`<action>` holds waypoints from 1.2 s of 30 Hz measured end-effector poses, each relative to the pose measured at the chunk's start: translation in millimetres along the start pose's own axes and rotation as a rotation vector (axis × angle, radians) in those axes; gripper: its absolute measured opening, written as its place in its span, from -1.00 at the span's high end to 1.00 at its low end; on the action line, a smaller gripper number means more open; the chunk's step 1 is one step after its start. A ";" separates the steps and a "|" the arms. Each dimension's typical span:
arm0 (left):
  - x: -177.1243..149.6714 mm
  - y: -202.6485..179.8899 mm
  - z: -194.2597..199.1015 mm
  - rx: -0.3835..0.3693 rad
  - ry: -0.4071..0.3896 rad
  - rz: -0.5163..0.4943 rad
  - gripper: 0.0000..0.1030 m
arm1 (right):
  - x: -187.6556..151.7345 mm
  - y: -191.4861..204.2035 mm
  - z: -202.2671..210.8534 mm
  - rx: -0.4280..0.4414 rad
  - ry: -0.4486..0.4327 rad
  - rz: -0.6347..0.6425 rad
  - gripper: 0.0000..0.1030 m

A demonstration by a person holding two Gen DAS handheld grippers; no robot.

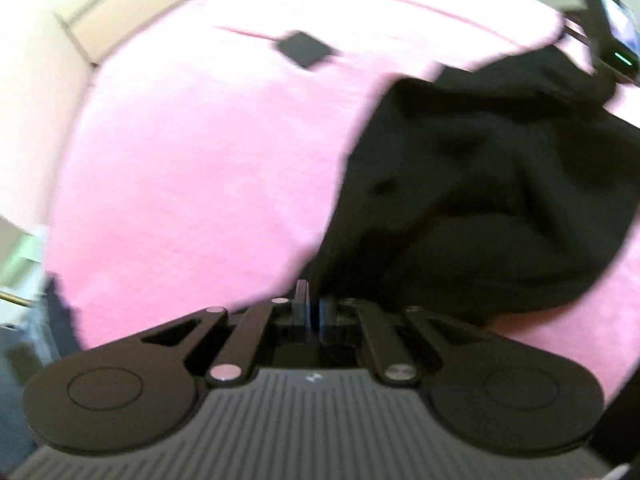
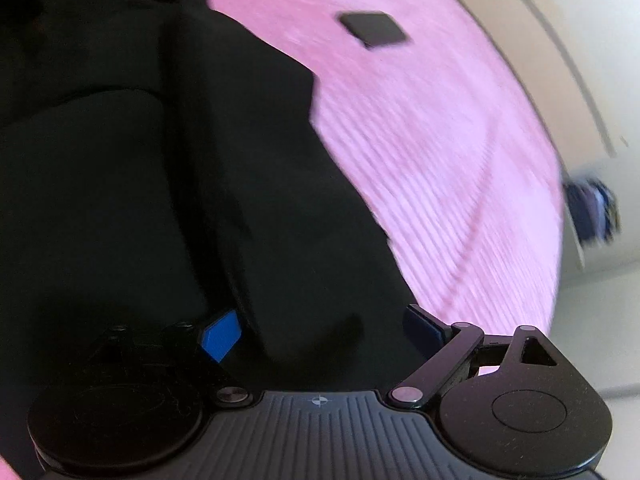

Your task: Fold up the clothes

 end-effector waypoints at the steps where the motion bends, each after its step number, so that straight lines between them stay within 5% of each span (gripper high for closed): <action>1: 7.6 10.7 -2.9 0.020 -0.006 0.004 0.93 | 3.6 0.9 2.8 0.004 -0.022 0.011 -0.75; 4: 28.8 31.7 -13.3 0.064 -0.025 -0.009 0.93 | 6.3 4.0 -1.8 0.017 -0.046 0.033 -0.74; 7: 44.1 37.1 -18.6 0.065 -0.039 -0.045 0.93 | 2.6 3.2 -9.6 0.025 -0.034 0.019 0.77; 8: 46.2 37.9 -15.8 0.055 -0.043 -0.065 0.93 | 1.7 1.1 -7.8 0.026 -0.030 0.003 0.90; 16: 43.3 65.7 76.0 0.120 -0.054 -0.048 0.93 | -7.1 -70.4 121.6 -0.094 -0.091 -0.224 0.96; 25: 70.6 100.2 246.2 0.290 -0.204 -0.023 0.93 | -7.5 -116.1 316.4 -0.141 -0.204 -0.331 0.96; 28: 92.5 117.3 274.2 0.318 -0.236 -0.029 0.93 | 7.1 -144.4 359.9 -0.162 -0.246 -0.347 0.96; 32: 122.1 142.7 242.3 0.300 -0.229 -0.056 0.91 | 50.7 -182.2 358.9 -0.228 -0.286 -0.297 0.96; 36: 145.9 168.8 157.4 0.270 -0.182 -0.079 0.83 | 100.5 -214.6 283.4 -0.260 -0.251 -0.231 0.95</action>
Point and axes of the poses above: each gripper's, at about its wrist camera, not at the fingertips, and z roughly against the way its jaws point, y to its left, x to its top, the point moved 8 cm from there along -z, roughly the way its jaws point, and after that the axes turned 5 degrees about z, right-handed, at the moved point
